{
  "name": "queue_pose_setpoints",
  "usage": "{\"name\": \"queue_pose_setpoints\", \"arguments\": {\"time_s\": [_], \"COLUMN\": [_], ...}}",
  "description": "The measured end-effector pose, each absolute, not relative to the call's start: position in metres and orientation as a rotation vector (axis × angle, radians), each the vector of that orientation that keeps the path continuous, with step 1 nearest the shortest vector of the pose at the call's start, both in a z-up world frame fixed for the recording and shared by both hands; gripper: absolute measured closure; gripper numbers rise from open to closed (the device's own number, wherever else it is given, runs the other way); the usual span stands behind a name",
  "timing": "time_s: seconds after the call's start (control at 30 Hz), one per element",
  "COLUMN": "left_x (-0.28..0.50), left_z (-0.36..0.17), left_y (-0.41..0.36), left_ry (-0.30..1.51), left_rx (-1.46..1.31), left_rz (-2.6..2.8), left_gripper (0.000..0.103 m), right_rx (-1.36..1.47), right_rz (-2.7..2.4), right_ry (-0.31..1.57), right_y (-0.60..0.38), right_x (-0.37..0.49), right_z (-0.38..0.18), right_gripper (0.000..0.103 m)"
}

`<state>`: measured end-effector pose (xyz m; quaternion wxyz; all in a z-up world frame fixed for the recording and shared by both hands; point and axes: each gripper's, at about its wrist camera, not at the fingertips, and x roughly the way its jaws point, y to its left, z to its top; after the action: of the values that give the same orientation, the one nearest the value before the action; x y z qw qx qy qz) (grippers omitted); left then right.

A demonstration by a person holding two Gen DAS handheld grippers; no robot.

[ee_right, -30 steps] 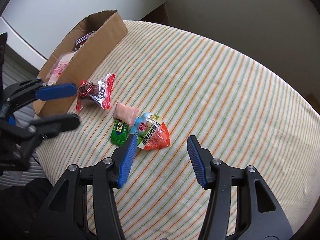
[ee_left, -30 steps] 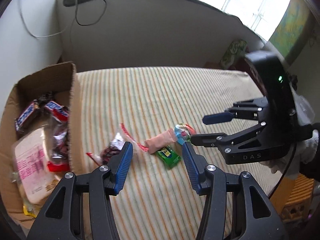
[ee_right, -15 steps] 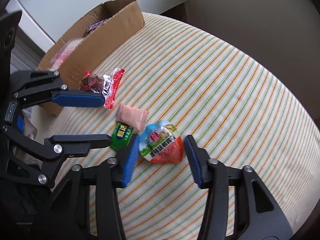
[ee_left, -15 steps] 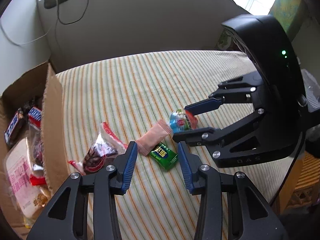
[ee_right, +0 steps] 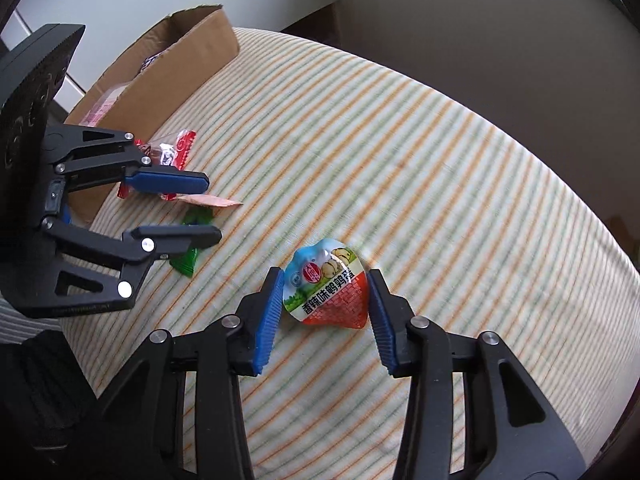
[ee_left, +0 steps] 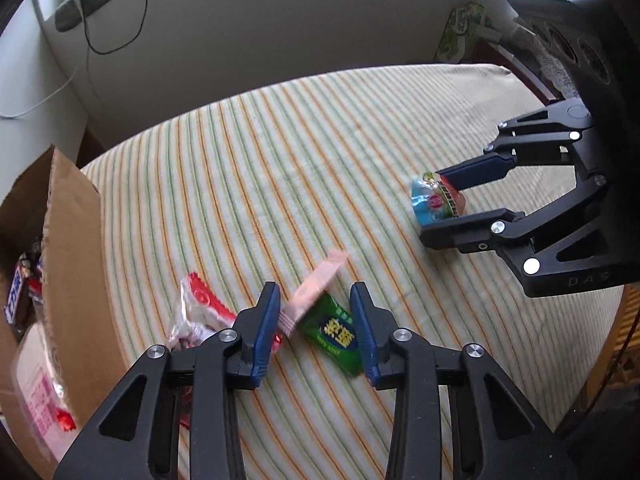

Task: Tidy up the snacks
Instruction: 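Grasp the pink candy with the left tool while the right tool grasps the egg-shaped candy, then carry the pink candy and egg-shaped candy toward the box with both tools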

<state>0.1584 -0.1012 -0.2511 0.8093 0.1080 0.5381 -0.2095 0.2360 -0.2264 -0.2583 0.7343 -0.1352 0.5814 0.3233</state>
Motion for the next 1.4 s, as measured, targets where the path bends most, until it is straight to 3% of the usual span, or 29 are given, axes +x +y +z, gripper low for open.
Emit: {"name": "queue_pose_setpoints", "arguments": {"time_s": [0.13, 0.2, 0.3, 0.47, 0.7, 1.07, 1.4], "left_x": [0.166, 0.166, 0.163, 0.160, 0.155, 0.144, 0.127], "left_z": [-0.250, -0.250, -0.248, -0.246, -0.239, -0.212, -0.177], "left_y": [-0.103, -0.099, -0.090, -0.086, -0.095, -0.067, -0.026], "left_ry": [1.162, 1.163, 1.163, 1.137, 1.086, 1.037, 0.983], "left_rx": [0.230, 0.201, 0.157, 0.112, 0.099, -0.019, -0.090], "left_rz": [-0.453, -0.449, -0.428, -0.434, -0.444, -0.433, -0.396], "left_gripper": [0.069, 0.074, 0.090, 0.098, 0.098, 0.099, 0.099], "right_rx": [-0.269, -0.266, -0.259, -0.241, -0.226, -0.160, -0.152], "right_rz": [0.701, 0.696, 0.692, 0.679, 0.671, 0.642, 0.663], "right_ry": [1.280, 1.277, 1.277, 1.273, 1.276, 1.244, 1.173], "right_y": [-0.228, -0.229, -0.228, -0.237, -0.243, -0.260, -0.248], "right_x": [0.238, 0.237, 0.238, 0.235, 0.234, 0.226, 0.227], "right_z": [-0.259, -0.259, -0.258, -0.255, -0.253, -0.237, -0.187], "right_gripper": [0.060, 0.060, 0.060, 0.064, 0.074, 0.075, 0.075]}}
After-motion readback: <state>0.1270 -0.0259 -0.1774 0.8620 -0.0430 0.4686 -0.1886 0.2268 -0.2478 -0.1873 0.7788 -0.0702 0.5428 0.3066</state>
